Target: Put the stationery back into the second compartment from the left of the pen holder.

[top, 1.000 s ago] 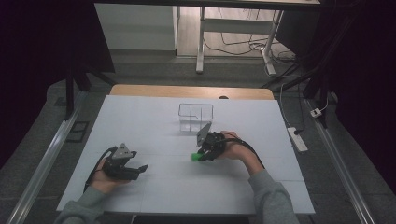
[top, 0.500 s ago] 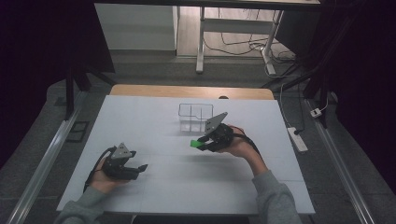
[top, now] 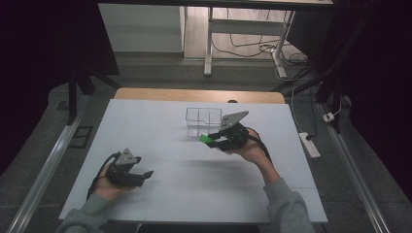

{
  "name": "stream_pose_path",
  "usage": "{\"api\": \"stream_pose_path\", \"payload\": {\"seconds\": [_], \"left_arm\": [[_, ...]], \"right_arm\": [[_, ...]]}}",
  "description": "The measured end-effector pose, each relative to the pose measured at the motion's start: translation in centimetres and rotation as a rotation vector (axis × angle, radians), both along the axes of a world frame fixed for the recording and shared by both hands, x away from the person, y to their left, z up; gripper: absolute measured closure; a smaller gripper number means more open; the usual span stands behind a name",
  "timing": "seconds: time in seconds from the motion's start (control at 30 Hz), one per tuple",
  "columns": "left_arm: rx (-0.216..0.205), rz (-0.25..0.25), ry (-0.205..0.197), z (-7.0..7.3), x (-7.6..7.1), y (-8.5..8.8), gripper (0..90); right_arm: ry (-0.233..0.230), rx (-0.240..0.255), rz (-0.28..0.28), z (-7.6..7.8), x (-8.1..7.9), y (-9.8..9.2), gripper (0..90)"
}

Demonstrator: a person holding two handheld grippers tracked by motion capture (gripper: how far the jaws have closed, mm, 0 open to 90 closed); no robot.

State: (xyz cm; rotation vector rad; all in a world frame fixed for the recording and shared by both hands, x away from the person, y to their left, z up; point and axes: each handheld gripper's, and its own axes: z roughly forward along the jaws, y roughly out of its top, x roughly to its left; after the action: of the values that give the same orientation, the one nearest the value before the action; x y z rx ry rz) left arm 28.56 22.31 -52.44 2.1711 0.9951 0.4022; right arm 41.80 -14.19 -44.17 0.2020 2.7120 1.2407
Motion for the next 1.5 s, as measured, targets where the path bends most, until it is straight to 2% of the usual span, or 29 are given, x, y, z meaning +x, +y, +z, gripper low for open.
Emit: {"api": "stream_pose_path", "payload": {"seconds": [0.13,0.3,0.57,0.8,1.0,1.17,1.5], "left_arm": [[-0.001,0.001,0.0,0.0,0.0,0.0,26.8],[-0.002,0.005,-0.004,0.0,0.0,0.1,26.8],[-0.006,0.01,-0.004,0.1,0.0,0.2,26.8],[-0.011,0.012,-0.006,0.1,0.1,0.2,27.0],[-0.027,0.015,-0.004,0.2,0.1,0.4,27.0],[-0.029,0.014,-0.001,0.1,0.1,0.4,27.0],[-0.028,0.013,0.002,0.1,0.2,0.4,26.9]], "right_arm": [[-0.012,0.028,-0.046,0.3,0.0,-0.2,66.4],[-0.018,0.076,-0.076,0.7,0.2,-0.7,66.4],[-0.026,0.102,-0.132,1.0,0.4,-0.9,66.4],[-0.041,0.166,-0.185,1.6,0.5,-1.0,66.4],[-0.056,0.25,-0.242,2.5,1.1,-1.0,66.3],[-0.052,0.281,-0.281,2.9,1.5,-1.2,66.4],[-0.053,0.274,-0.303,3.2,2.3,-1.0,66.4]]}}
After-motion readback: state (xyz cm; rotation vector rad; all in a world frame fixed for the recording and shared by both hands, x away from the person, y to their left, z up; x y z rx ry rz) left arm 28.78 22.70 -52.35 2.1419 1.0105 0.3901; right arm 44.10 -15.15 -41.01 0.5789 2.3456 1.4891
